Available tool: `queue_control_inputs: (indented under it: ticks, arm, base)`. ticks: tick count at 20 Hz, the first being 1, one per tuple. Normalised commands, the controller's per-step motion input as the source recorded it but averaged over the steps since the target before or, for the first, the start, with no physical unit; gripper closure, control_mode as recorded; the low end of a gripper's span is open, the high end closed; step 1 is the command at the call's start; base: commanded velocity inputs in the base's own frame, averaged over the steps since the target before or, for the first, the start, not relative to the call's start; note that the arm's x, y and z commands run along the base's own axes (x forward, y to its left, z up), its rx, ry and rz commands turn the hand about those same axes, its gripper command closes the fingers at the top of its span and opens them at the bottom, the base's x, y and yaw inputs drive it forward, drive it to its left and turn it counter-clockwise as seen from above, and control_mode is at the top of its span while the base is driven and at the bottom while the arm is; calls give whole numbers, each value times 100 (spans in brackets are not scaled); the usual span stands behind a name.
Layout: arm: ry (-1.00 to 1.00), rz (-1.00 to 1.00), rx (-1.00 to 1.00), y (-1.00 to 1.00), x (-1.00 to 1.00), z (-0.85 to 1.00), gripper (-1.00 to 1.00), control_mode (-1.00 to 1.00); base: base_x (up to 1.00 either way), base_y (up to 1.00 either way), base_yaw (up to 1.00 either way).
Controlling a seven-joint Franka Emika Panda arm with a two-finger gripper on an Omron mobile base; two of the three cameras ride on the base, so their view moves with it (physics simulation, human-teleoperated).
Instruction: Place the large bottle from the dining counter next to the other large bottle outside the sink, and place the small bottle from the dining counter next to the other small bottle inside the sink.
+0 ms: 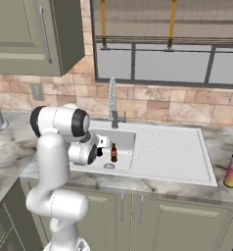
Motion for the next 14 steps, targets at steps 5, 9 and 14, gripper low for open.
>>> queue_control_inputs:
  ticks: [5, 9, 14]
  arm:
    - [0, 0, 0, 0, 18, -17, -100, -100]
    - [0, 0, 0, 0, 15, -19, -100, -100]
    - [0, 0, 0, 0, 5, -8, -100, -100]
  base:
    - [0, 0, 0]
    - [0, 0, 0]
    - [0, 0, 0]
